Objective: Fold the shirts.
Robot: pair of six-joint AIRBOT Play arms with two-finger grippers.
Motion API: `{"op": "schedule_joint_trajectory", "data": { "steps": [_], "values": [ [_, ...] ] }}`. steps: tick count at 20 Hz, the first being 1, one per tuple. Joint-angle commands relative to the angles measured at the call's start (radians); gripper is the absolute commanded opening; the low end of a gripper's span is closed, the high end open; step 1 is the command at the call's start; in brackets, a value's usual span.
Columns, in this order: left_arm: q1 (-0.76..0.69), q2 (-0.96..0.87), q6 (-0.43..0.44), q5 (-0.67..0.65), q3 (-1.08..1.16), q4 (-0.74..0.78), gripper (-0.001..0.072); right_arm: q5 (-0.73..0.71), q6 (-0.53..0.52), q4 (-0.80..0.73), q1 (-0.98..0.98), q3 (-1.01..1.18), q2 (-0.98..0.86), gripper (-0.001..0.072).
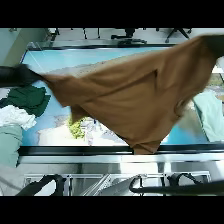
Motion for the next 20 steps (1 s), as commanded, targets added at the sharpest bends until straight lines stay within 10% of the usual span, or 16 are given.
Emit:
{"op": "schedule_joint_trajectory", "data": {
  "steps": [1,6,9,10,11,12,20],
  "values": [
    [-0.097,-0.264,0.000,0.148,-0.158,0.042,0.0018,-0.076,-0.013,-0.156,0.146,-0.085,-0.233,0.0022],
    [-0.100,-0.629,0.024,0.238,-0.045,0.032,0.0021,-0.275,-0.013,-0.191,0.281,-0.085,-0.531,0.0023],
    [-0.096,-0.731,0.050,0.191,0.132,0.035,0.0024,-0.317,-0.013,-0.194,0.274,-0.073,-0.539,0.0192],
    [-0.090,-0.740,0.057,0.175,0.190,0.035,0.0128,-0.312,-0.010,-0.200,0.257,-0.065,-0.523,0.0236],
    [-0.090,-0.740,0.060,0.159,0.248,0.035,0.0593,-0.305,0.002,-0.203,0.232,-0.064,-0.494,0.0399],
    [-0.081,-0.735,0.061,0.142,0.298,0.036,0.0691,-0.278,0.021,-0.204,0.198,-0.064,-0.459,0.0447],
    [-0.087,-0.591,0.107,-0.073,0.083,0.036,0.0689,0.058,0.287,-0.494,-0.076,-0.214,-0.223,0.0434]
  ]
}}
